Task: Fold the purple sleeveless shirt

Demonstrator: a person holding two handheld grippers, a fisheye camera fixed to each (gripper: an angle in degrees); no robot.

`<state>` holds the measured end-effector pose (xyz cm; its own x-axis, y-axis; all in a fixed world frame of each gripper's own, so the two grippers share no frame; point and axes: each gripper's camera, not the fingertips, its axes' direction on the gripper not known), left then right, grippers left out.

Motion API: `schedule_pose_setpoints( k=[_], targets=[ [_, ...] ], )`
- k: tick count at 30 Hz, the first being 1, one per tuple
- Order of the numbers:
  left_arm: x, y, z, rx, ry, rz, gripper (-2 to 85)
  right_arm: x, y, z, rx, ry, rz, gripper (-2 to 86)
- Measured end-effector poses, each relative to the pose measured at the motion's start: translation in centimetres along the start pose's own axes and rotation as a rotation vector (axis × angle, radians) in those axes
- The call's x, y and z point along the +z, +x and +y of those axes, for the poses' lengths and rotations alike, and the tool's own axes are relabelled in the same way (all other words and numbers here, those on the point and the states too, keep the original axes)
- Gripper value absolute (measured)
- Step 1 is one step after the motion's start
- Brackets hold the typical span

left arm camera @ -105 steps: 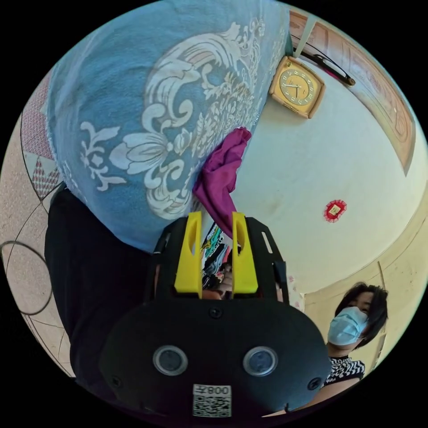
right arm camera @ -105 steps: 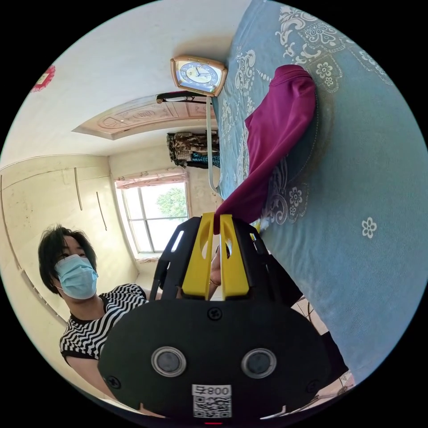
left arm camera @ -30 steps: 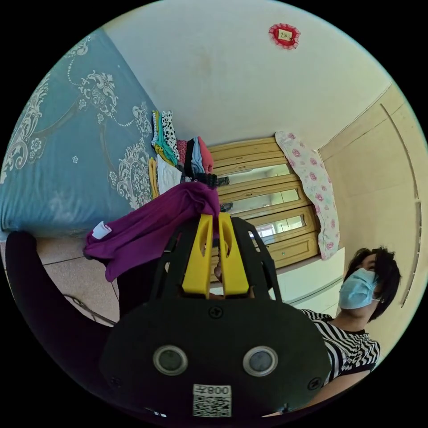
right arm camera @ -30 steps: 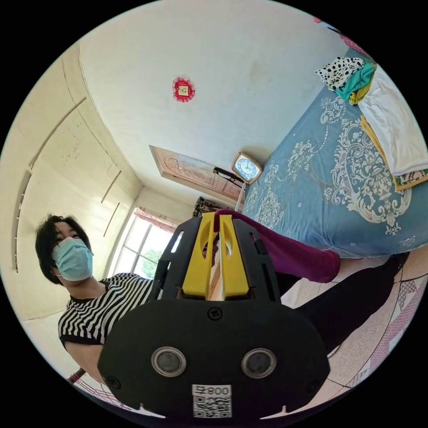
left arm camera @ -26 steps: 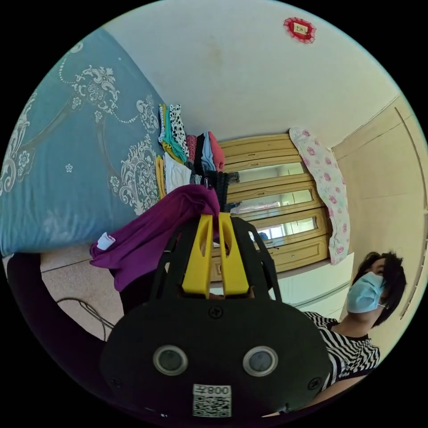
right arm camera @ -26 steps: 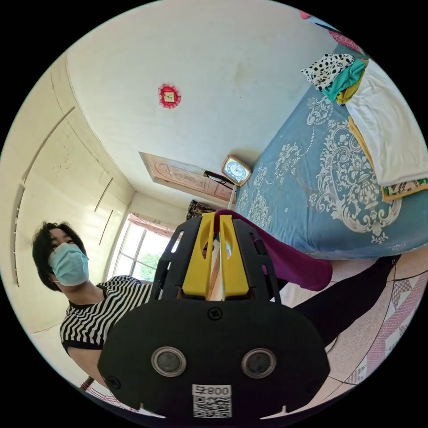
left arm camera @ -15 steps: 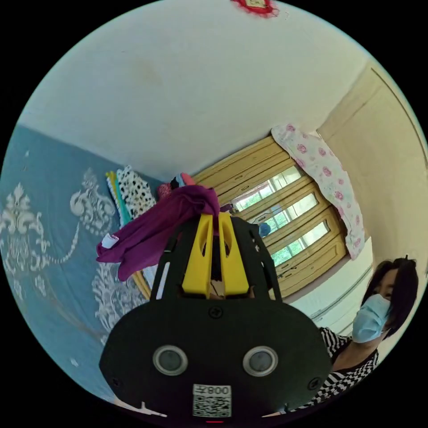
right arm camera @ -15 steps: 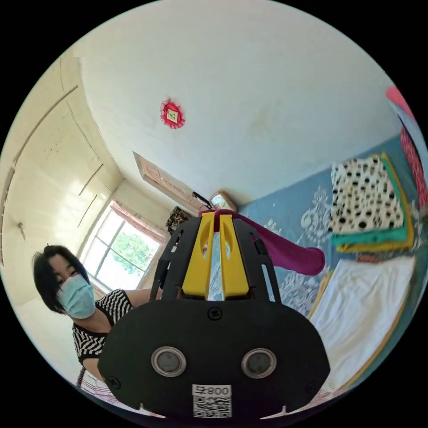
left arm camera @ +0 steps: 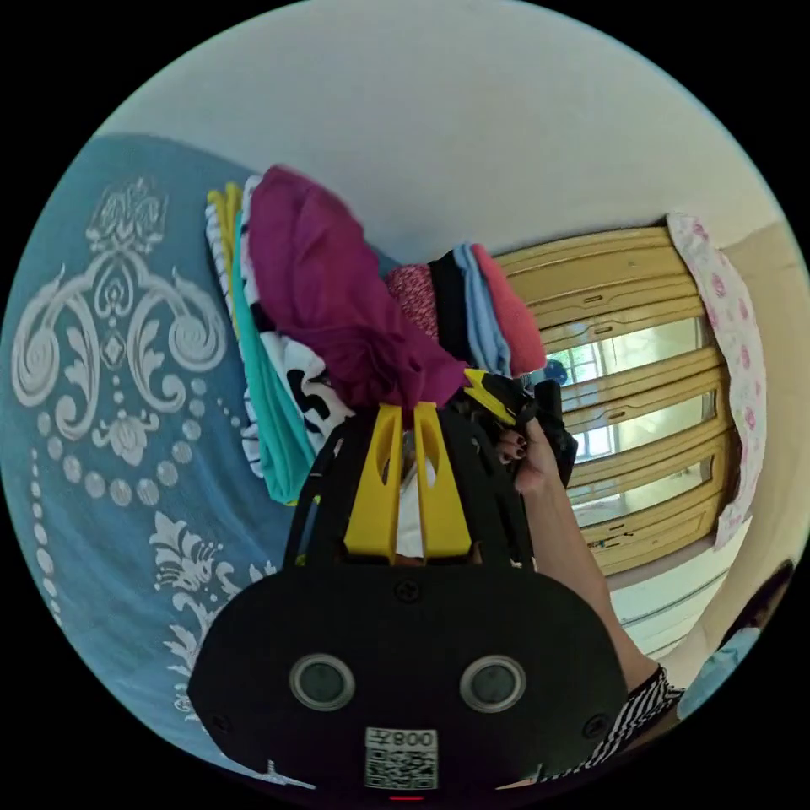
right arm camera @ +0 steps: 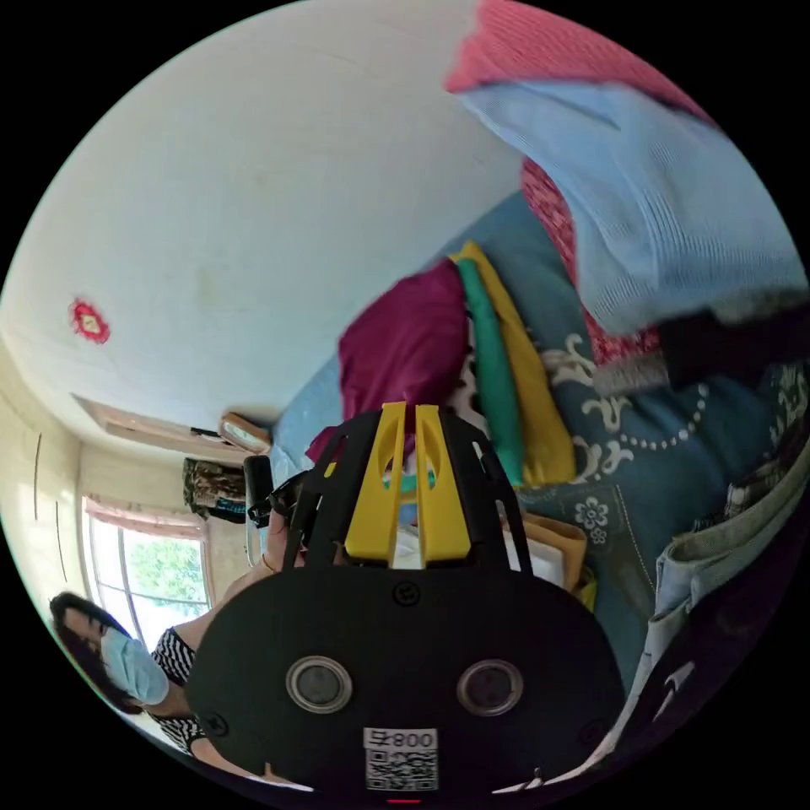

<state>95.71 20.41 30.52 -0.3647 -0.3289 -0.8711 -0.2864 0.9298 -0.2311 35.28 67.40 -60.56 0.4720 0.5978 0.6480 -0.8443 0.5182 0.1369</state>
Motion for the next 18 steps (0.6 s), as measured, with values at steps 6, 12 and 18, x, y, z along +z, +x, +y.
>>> schedule_pose_setpoints(
  k=[6, 12, 18],
  targets=[
    [-2.1, -5.4, 0.5, 0.068, -0.015, 0.07, 5.4, -0.7, 1.2, -0.5, -0.014, 0.047, -0.093, 2.0],
    [-6.8, -9.3, 2.6, 0.044, 0.003, 0.105, 5.7, -3.3, -2.9, -0.4, -0.06, 0.107, 0.075, 2.9],
    [-12.0, -9.5, 1.4, 0.135, 0.084, 0.096, 2.5, -4.7, -8.6, 1.9, -0.187, 0.176, 0.23, 2.5]
  ],
)
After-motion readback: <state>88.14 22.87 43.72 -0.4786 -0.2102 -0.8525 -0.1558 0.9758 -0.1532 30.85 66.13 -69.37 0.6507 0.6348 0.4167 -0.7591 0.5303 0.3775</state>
